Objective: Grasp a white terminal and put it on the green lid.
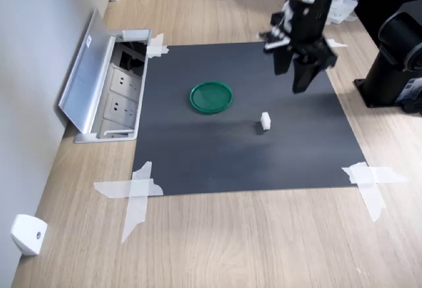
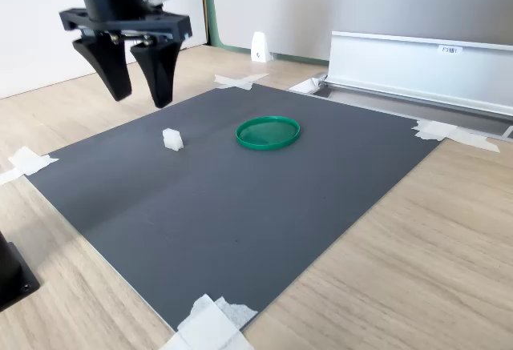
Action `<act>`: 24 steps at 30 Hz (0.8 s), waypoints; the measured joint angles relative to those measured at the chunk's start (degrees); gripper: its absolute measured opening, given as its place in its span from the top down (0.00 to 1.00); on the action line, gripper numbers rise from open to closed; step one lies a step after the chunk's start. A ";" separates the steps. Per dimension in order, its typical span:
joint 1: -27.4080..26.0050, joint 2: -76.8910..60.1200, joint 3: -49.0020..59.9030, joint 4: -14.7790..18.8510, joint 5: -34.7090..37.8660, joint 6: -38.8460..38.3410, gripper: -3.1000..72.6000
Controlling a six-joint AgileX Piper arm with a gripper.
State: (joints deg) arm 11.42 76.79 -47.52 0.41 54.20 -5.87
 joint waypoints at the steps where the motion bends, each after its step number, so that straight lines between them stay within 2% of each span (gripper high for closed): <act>1: 0.73 1.07 -0.02 -0.41 -0.88 1.02 0.16; 11: 1.69 5.24 -0.19 1.63 -7.01 5.17 0.16; 24: 1.69 9.94 -0.30 1.68 -10.15 7.60 0.16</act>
State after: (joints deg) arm 13.11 86.72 -47.82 2.09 44.05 1.73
